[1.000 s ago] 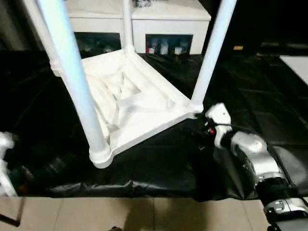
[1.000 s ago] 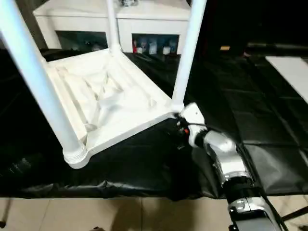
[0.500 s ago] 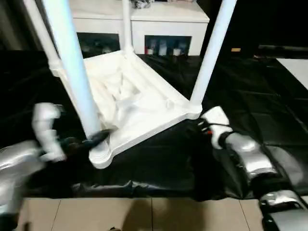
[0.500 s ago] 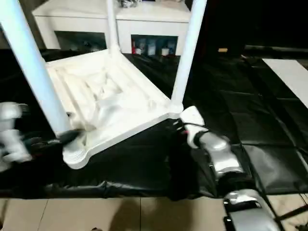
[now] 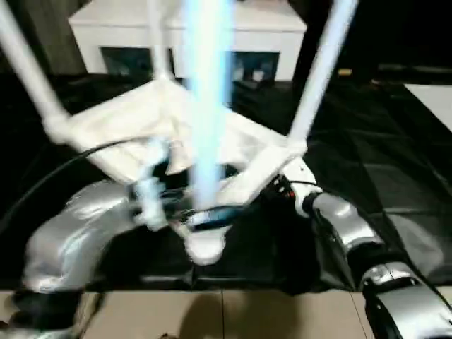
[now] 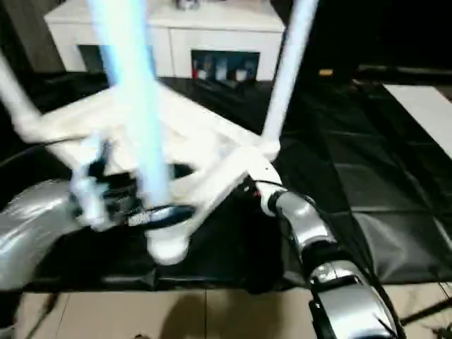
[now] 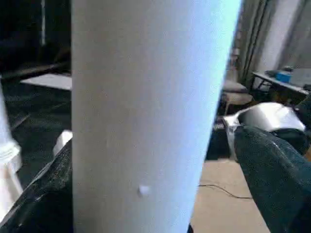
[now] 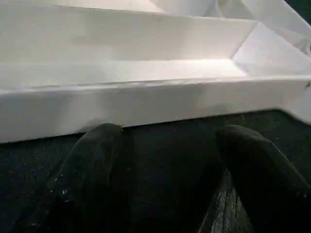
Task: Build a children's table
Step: Rotate table base
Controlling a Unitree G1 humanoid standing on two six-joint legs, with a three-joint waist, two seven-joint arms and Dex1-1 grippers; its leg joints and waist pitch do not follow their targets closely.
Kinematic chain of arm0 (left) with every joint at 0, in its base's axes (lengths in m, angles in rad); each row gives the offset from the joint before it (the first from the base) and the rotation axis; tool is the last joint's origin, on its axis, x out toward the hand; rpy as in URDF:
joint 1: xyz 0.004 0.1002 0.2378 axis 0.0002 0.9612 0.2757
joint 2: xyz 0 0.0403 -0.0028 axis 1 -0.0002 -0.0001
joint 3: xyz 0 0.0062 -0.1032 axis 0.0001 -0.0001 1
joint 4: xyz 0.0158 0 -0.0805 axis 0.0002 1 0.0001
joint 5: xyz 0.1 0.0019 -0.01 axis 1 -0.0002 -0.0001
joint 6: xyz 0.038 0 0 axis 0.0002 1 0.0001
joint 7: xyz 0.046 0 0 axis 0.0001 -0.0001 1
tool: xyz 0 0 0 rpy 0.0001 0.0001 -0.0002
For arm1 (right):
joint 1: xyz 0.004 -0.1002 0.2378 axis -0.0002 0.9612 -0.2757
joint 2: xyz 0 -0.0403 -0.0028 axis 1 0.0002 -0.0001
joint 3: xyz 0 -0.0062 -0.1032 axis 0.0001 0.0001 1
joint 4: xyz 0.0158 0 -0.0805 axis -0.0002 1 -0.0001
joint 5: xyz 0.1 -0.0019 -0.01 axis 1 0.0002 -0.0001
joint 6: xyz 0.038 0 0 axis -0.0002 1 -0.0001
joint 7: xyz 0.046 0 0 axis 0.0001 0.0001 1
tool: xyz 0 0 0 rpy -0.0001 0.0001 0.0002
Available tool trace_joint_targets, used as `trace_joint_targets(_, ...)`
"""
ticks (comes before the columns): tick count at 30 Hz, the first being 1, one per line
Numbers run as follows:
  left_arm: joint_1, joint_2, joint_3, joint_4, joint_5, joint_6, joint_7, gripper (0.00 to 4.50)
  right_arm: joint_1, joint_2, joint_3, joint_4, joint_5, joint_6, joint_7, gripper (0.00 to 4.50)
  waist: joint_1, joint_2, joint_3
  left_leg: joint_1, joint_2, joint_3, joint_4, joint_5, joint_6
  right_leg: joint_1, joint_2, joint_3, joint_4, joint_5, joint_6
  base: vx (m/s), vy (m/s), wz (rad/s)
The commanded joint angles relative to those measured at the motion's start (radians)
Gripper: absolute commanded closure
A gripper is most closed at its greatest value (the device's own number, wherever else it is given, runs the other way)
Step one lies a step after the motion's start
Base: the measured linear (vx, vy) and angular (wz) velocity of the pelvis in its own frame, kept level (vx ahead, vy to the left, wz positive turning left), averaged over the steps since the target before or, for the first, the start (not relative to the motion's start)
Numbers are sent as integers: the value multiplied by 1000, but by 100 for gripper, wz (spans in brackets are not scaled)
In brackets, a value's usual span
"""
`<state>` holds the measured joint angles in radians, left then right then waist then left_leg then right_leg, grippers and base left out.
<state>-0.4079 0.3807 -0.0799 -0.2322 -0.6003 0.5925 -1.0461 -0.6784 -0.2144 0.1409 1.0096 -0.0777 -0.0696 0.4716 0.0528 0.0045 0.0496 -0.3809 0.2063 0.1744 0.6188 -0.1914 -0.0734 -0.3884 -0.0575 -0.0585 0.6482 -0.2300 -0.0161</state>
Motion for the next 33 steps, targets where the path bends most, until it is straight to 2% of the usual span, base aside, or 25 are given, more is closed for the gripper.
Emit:
trace_joint_targets(1, -48, -22, -60, 67, 72, -48, 35, 6, -30, 36, 9, 4, 0, -32, 14, 84, 2, 11, -65, 18, 22, -3, -72, -126, -1, 53, -69, 49, -64, 51, -258, 0, 0, 0)
trace_joint_targets(3, -70, -37, -76, 109, 97, -72, 47, 6, -28, 46, 12, 2, 1, -42, 24, 84, -3, 17, -67, 13, 21, -7, -73, -122, 1, 58, -72, 48, -61, 70, -258, 0, 0, 0)
trace_joint_targets(5, -94, -63, -92, 152, 116, -97, 52, 6, -21, 60, 13, -4, 9, -54, 38, 84, -9, 13, -68, 13, 21, -7, -72, -115, 5, 60, -71, 48, -61, 95, -267, 0, 0, 0)
trace_joint_targets(6, -107, -78, -100, 172, 122, -102, 54, 6, -17, 68, 14, -8, 12, -58, 49, 84, -10, 23, -70, 13, 21, -8, -70, -107, 12, 59, -71, 47, -60, 114, -274, 0, 0, 0)
trace_joint_targets(7, -119, -91, -109, 190, 132, -109, 58, 6, -11, 73, 17, -14, 13, -61, 57, 84, -11, 20, -70, 14, 21, -7, -69, -104, 17, 58, -70, 47, -61, 125, -277, 0, 0, 0)
trace_joint_targets(8, -143, -120, -128, 238, 164, -135, 77, 6, 3, 81, 22, -27, 16, -71, 78, 84, -11, 32, -70, 18, 22, -7, -68, -110, 22, 55, -69, 45, -61, 142, -286, 0, 0, 0)
trace_joint_targets(9, -150, -129, -137, 255, 174, -149, 75, 6, 10, 84, 22, -34, 19, -75, 89, 84, -11, 28, -70, 17, 22, -7, -69, -115, 24, 57, -68, 45, -63, 142, -288, 0, 0, 0)
trace_joint_targets(10, -150, -129, -137, 255, 174, -149, 75, 6, 10, 84, 22, -34, 19, -75, 89, 84, -10, 30, -70, 16, 22, -8, -69, -120, 24, 59, -70, 45, -62, 142, -290, 0, 0, 0)
trace_joint_targets(11, -160, -144, -151, 278, 188, -175, 72, 6, 20, 89, 22, -46, 24, -81, 105, 84, -9, 41, -70, 16, 23, -10, -69, -130, 23, 59, -72, 45, -61, 141, -292, 0, 0, 0)
trace_joint_targets(12, -165, -153, -158, 288, 195, -188, 74, 6, 25, 91, 21, -54, 28, -84, 113, 84, -11, 32, -70, 16, 23, -9, -70, -139, 25, 60, -71, 45, -64, 142, -295, 0, 0, 0)
trace_joint_targets(13, -168, -161, -163, 291, 195, -196, 70, 6, 30, 94, 21, -60, 31, -86, 119, 84, -10, 41, -71, 17, 24, -11, -70, -141, 22, 61, -72, 44, -61, 145, -298, 0, 0, 0)
trace_joint_targets(14, -170, -168, -167, 295, 196, -204, 65, 6, 33, 97, 20, -64, 33, -88, 124, 84, -13, 35, -70, 14, 23, -10, -70, -145, 30, 63, -73, 45, -63, 143, -302, 0, 0, 0)
trace_joint_targets(15, -176, -181, -175, 298, 199, -212, 64, 6, 41, 101, 21, -74, 38, -92, 139, 84, -12, 44, -71, 14, 23, -11, -68, -145, 31, 63, -74, 44, -62, 143, -303, 0, 0, 0)
trace_joint_targets(16, -180, -192, -181, 300, 201, -218, 62, 6, 49, 105, 25, -86, 43, -95, 153, 84, -12, 41, -70, 15, 24, -10, -69, -146, 35, 62, -73, 44, -66, 142, -303, 0, 0, 0)
trace_joint_targets(18, -195, -228, -200, 316, 212, -237, 65, 6, 74, 115, 35, -121, 53, -104, 194, 84, -13, 46, -70, 12, 23, -11, -68, -153, 45, 64, -72, 42, -65, 141, -305, 0, 0, 0)
trace_joint_targets(21, -219, -271, -210, 380, 263, -289, 110, 6, 97, 127, 45, -151, 69, -116, 236, 84, -16, 51, -69, 14, 24, -13, -70, -178, 47, 64, -72, 41, -71, 102, -301, 0, 0, 0)
trace_joint_targets(24, -243, -286, -211, 457, 333, -351, 185, 6, 113, 132, 51, -180, 80, -117, 274, 84, -18, 52, -68, 15, 25, -14, -71, -199, 46, 63, -73, 41, -75, 79, -298, 0, 0, 0)
trace_joint_targets(25, -257, -285, -206, 497, 370, -376, 228, 6, 117, 130, 52, -189, 78, -117, 277, 84, -18, 59, -67, 13, 23, -15, -71, -203, 47, 64, -73, 41, -75, 75, -298, 0, 0, 0)
trace_joint_targets(26, -267, -281, -202, 527, 399, -395, 259, 6, 119, 127, 51, -192, 75, -117, 272, 84, -18, 57, -66, 19, 25, -15, -72, -221, 46, 59, -71, 40, -80, 54, -291, 0, 0, 0)
trace_joint_targets(27, -275, -275, -198, 552, 423, -411, 283, 6, 119, 122, 48, -193, 71, -117, 263, 84, -18, 55, -66, 17, 24, -17, -74, -223, 45, 63, -75, 41, -80, 36, -288, 0, 0, 0)
trace_joint_targets(28, -279, -272, -194, 564, 432, -419, 293, 6, 119, 119, 45, -194, 69, -116, 257, 84, -17, 55, -64, 17, 23, -15, -74, -227, 45, 61, -73, 40, -82, 21, -286, 0, 0, 0)
trace_joint_targets(30, -292, -252, -145, 607, 445, -430, 338, 6, 107, 74, -8, -190, 77, -111, 202, 84, -15, 59, -64, 20, 23, -15, -73, -240, 35, 58, -74, 42, -86, -20, -282, 0, 0, 0)
trace_joint_targets(33, -290, -242, -132, 619, 452, -446, 346, 6, 105, 52, -35, -198, 97, -103, 205, 84, -10, 59, -66, 15, 24, -16, -72, -203, 47, 60, -77, 42, -81, 21, -289, 0, 0, 0)
